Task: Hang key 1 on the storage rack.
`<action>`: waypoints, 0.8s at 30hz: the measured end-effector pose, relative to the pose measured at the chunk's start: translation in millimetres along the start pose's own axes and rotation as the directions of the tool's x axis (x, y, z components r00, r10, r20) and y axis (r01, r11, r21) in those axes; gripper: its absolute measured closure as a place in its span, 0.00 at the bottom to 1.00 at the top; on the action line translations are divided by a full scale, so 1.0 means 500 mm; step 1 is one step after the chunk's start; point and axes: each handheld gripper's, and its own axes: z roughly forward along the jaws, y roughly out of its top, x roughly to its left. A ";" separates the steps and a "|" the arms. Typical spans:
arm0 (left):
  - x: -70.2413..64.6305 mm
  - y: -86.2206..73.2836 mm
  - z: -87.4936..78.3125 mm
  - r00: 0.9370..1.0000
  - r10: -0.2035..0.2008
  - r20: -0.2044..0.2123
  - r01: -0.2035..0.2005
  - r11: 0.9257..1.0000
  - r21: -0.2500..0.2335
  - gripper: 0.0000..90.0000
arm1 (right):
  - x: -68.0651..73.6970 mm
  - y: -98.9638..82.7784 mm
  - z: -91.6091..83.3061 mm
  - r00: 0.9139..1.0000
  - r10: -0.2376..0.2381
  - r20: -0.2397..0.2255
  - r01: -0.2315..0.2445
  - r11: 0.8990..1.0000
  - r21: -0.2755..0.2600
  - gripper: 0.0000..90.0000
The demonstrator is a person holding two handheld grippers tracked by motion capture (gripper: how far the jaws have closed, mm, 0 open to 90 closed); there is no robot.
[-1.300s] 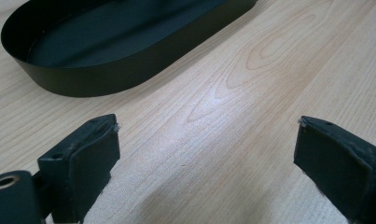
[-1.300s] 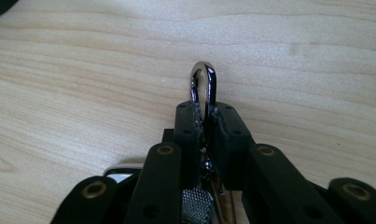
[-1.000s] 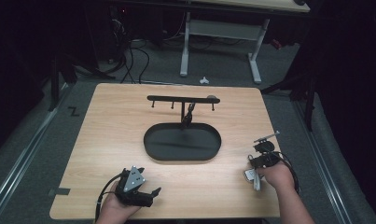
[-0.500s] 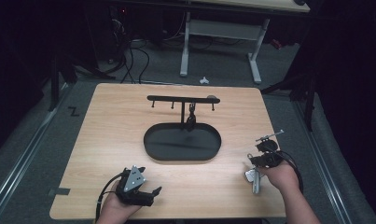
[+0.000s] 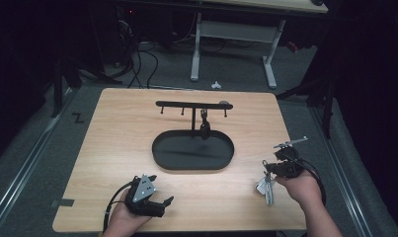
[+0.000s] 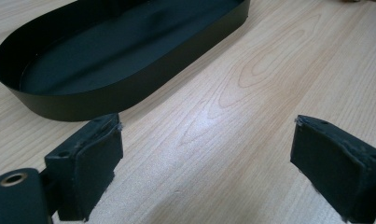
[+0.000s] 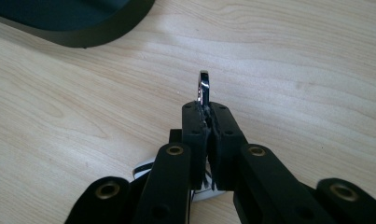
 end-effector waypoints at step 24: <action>0.000 0.001 -0.001 1.000 0.001 0.001 -0.001 1.000 -0.005 0.11 | 0.023 0.045 -0.070 0.999 -0.045 -0.005 0.044 0.995 -0.093 0.97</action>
